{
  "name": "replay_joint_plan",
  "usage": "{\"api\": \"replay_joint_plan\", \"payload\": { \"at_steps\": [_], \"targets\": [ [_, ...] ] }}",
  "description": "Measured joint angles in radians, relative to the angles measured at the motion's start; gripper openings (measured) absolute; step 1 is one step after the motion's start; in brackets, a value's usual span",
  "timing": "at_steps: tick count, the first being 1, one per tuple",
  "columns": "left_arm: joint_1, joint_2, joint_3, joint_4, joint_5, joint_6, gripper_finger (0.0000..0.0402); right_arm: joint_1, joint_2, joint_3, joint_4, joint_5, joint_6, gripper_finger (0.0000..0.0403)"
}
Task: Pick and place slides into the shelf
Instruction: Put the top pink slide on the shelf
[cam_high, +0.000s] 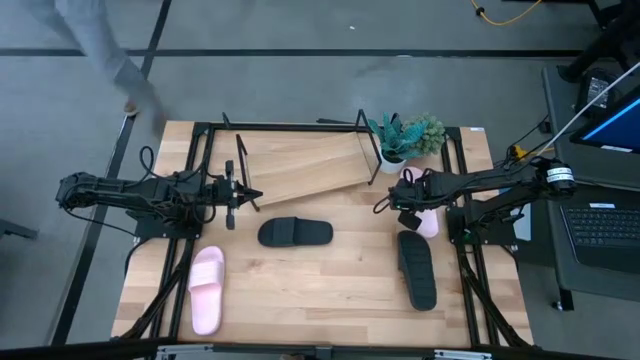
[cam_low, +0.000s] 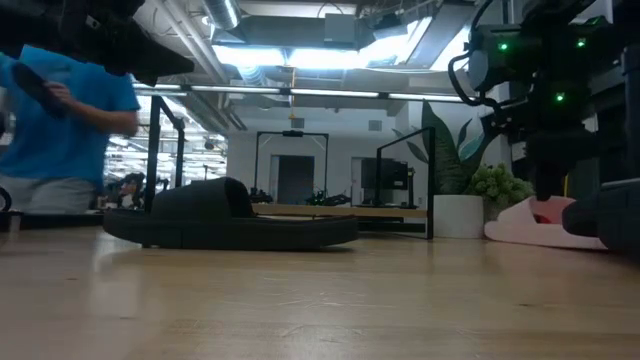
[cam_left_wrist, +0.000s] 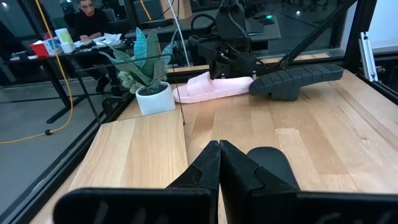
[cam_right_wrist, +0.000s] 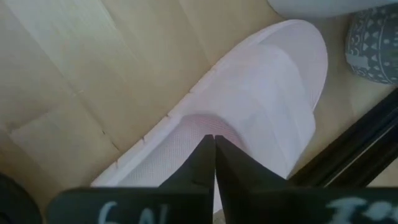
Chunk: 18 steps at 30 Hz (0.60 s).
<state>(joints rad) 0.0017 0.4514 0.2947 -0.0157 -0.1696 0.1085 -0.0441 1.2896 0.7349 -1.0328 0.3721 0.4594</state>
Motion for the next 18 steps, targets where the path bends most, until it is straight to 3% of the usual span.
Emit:
{"api": "replay_joint_plan", "payload": {
  "at_steps": [12,18],
  "targets": [
    [0.000,0.000,0.000,0.000,0.000,0.000,0.0000,0.009,0.000,0.005,0.016,-0.009,-0.056,0.0029],
    [0.000,0.000,0.000,0.000,0.000,0.000,0.0000,0.032,0.000,0.121,-0.070,-0.026,-0.048,0.0045]
  ]
}}
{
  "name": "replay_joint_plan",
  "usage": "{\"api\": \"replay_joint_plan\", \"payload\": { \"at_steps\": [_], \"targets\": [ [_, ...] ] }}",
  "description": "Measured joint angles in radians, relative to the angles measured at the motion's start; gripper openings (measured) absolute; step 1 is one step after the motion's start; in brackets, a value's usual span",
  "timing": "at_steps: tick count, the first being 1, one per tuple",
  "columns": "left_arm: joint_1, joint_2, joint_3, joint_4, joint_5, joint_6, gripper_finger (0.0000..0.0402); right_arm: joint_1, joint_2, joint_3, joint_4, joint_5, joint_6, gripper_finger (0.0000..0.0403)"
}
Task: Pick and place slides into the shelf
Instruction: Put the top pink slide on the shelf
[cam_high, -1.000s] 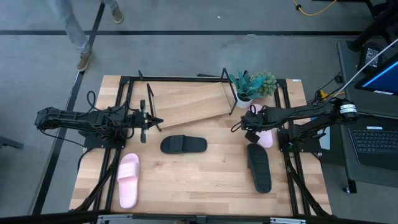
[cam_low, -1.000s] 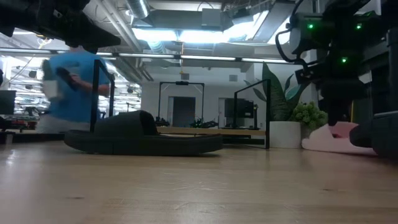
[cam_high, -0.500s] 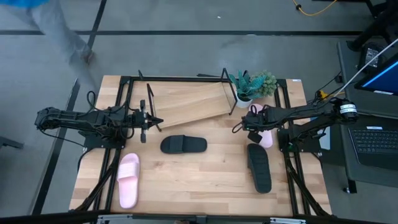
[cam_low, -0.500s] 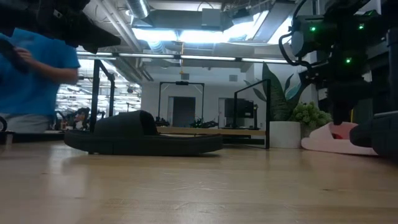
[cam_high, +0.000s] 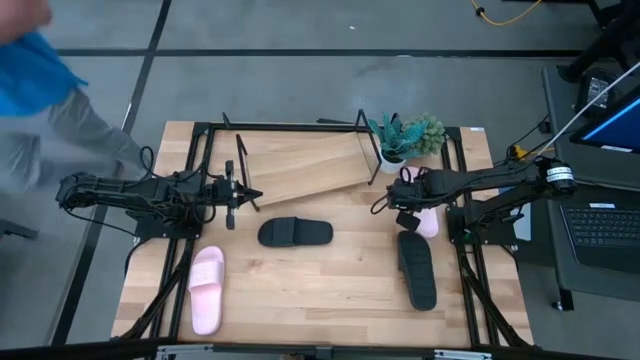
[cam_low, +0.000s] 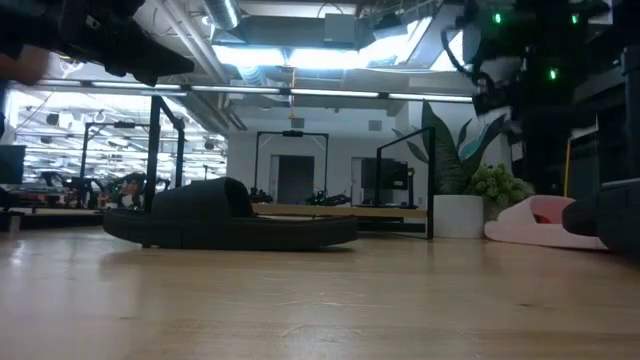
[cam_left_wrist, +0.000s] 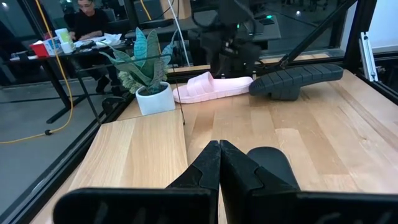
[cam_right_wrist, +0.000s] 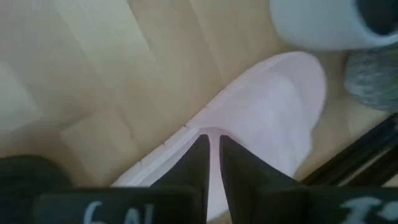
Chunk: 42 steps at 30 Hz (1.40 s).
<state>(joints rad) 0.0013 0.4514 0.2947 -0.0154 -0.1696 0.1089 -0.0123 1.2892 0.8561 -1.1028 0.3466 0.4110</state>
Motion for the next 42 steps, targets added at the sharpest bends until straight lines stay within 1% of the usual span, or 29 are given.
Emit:
{"api": "replay_joint_plan", "payload": {
  "at_steps": [3,6,11,13,15,17,19,21,25,30,34,36,39,42],
  "targets": [
    [0.000,0.000,0.000,0.000,0.000,0.000,0.0000,0.004,-0.001,0.063,-0.047,0.030,-0.001,0.0060],
    [0.000,0.000,0.000,0.000,0.000,0.006,0.0000,0.004,-0.001,0.097,-0.039,0.044,-0.012,0.0075],
    [0.000,0.000,0.000,0.000,0.000,0.007,0.0000,0.008,-0.001,0.147,0.031,0.036,0.046,0.0091],
    [0.000,0.000,0.000,-0.004,0.000,0.007,0.0000,0.026,-0.001,0.133,0.111,0.028,0.061,0.0091],
    [0.000,0.000,0.000,-0.011,0.000,0.007,0.0000,0.060,0.002,0.100,0.187,0.020,0.055,0.0087],
    [0.000,0.000,0.000,-0.018,0.000,0.007,0.0000,0.092,0.014,0.068,0.214,0.018,0.052,0.0079],
    [0.000,0.000,0.000,-0.018,0.000,0.007,0.0000,0.115,0.021,0.055,0.190,0.023,0.061,0.0069],
    [0.000,0.000,0.000,-0.018,0.000,0.007,0.0000,0.127,0.021,0.055,0.153,0.050,0.083,0.0058],
    [0.000,0.000,0.000,-0.018,0.000,0.001,0.0000,0.132,0.016,0.055,0.075,0.095,0.081,0.0039],
    [0.000,0.000,0.000,-0.018,0.000,-0.001,0.0000,0.130,0.021,0.055,0.034,0.151,0.054,0.0037],
    [0.000,0.000,0.000,-0.018,0.000,-0.001,0.0000,0.130,0.020,0.024,0.057,0.152,0.034,0.0064],
    [0.000,0.000,0.000,-0.018,0.000,-0.001,0.0000,0.130,0.020,-0.015,0.083,0.152,0.050,0.0085],
    [0.000,0.000,0.000,-0.018,0.000,-0.001,0.0000,0.130,0.021,-0.070,0.068,0.150,0.083,0.0120],
    [0.000,0.000,0.000,-0.018,0.000,-0.001,0.0000,0.130,0.021,-0.082,0.057,0.151,0.104,0.0152]
  ]
}}
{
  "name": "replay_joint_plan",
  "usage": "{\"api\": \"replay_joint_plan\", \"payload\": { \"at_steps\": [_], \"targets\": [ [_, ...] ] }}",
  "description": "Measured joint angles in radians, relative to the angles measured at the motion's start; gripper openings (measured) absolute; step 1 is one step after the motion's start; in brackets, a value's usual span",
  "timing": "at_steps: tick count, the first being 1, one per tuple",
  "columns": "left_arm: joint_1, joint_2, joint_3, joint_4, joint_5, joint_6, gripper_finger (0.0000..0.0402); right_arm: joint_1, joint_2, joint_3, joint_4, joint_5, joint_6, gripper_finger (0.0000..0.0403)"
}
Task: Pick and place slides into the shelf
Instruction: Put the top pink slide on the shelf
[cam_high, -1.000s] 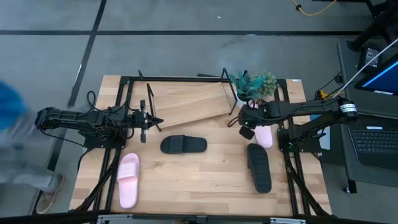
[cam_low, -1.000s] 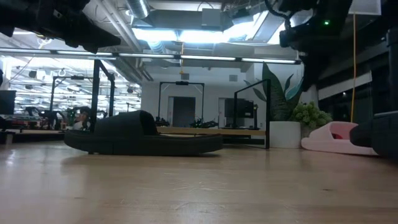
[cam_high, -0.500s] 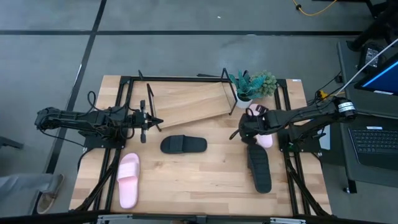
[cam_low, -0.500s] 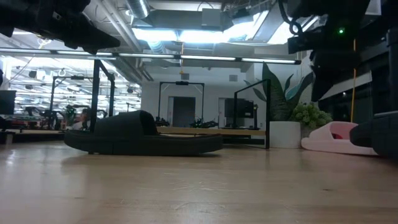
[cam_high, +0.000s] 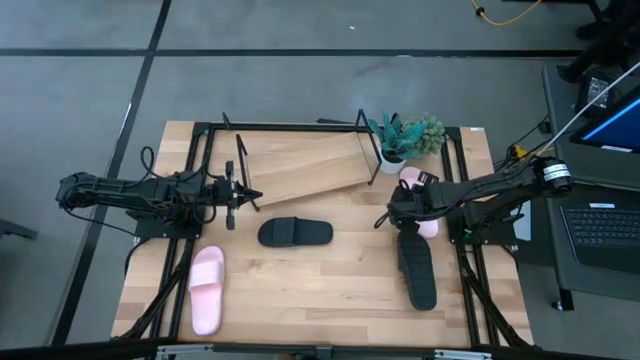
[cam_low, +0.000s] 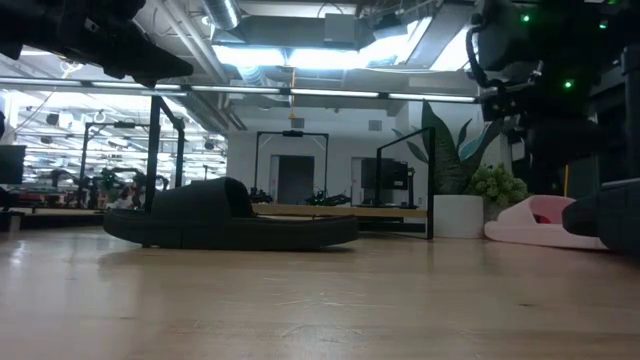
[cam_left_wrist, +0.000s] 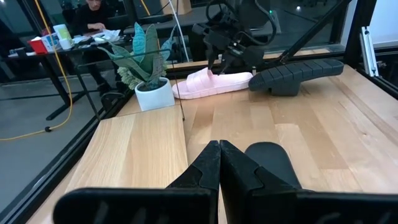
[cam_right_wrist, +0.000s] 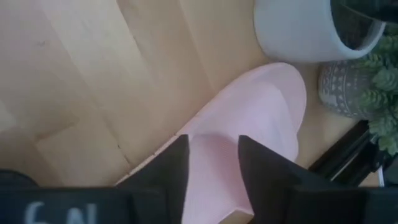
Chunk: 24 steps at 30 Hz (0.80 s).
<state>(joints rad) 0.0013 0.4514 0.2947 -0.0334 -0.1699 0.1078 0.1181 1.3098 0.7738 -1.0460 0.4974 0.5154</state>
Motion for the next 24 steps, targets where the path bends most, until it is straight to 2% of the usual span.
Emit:
{"api": "replay_joint_plan", "payload": {
  "at_steps": [9,13,21,24],
  "targets": [
    [0.000,0.000,0.000,0.000,0.000,0.000,0.0000,-0.006,0.000,0.011,-0.058,0.052,-0.024,0.0210],
    [0.000,0.000,0.000,0.000,0.000,0.000,0.0000,-0.024,0.000,0.011,-0.102,0.051,-0.025,0.0216],
    [0.000,0.000,0.000,0.000,0.000,0.000,0.0000,-0.085,0.002,-0.005,-0.049,-0.024,-0.101,0.0217],
    [0.000,0.000,0.000,-0.002,0.000,0.001,0.0000,-0.110,0.018,-0.005,-0.046,-0.022,-0.101,0.0217]
  ]
}}
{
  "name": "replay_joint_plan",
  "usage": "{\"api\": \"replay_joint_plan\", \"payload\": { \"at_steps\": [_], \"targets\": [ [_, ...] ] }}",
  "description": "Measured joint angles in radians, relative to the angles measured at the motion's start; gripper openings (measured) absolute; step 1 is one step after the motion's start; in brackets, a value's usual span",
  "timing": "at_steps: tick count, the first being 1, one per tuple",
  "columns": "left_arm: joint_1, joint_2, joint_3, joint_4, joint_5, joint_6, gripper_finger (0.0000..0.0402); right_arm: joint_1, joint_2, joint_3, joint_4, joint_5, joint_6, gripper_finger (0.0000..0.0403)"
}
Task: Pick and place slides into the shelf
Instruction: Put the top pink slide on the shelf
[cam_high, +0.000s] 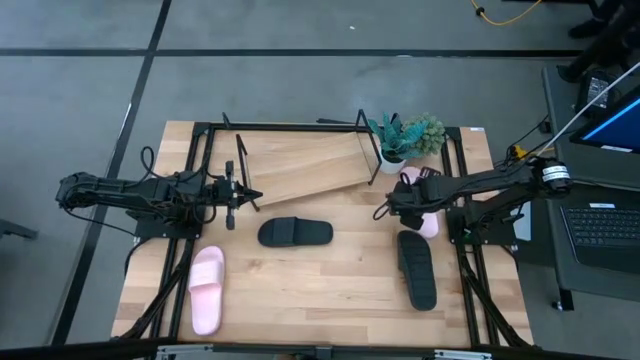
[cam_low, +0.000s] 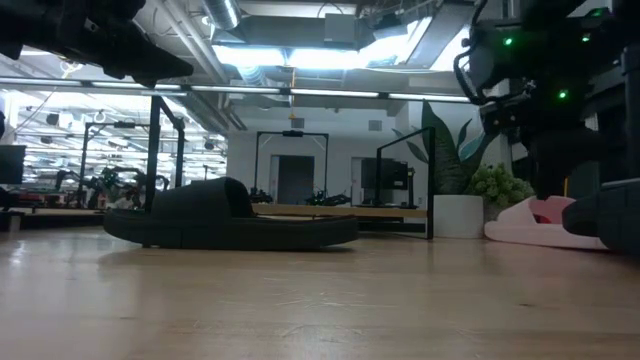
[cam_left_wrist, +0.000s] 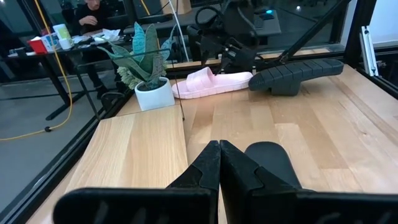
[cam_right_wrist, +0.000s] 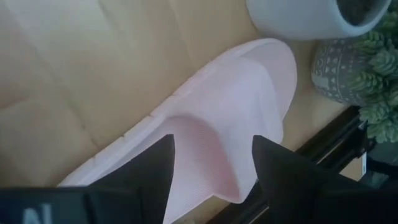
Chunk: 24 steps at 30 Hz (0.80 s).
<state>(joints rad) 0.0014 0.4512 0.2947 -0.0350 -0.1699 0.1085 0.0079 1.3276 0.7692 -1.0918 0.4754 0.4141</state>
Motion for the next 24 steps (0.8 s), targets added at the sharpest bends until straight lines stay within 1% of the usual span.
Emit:
{"api": "replay_joint_plan", "payload": {
  "at_steps": [11,18,21,24],
  "targets": [
    [0.000,0.000,0.000,-0.007,0.000,0.000,0.0000,-0.088,0.086,0.000,-0.002,0.004,0.001,0.0217],
    [0.000,0.000,0.000,-0.011,0.000,0.000,0.0000,-0.113,0.086,0.000,-0.003,0.005,0.003,0.0213],
    [0.000,0.000,0.000,-0.011,0.000,0.000,0.0000,-0.125,0.086,0.000,-0.003,0.005,0.003,0.0191],
    [0.000,0.000,0.000,-0.011,0.000,0.000,0.0000,-0.137,0.086,0.000,-0.003,0.004,0.003,0.0139]
  ]
}}
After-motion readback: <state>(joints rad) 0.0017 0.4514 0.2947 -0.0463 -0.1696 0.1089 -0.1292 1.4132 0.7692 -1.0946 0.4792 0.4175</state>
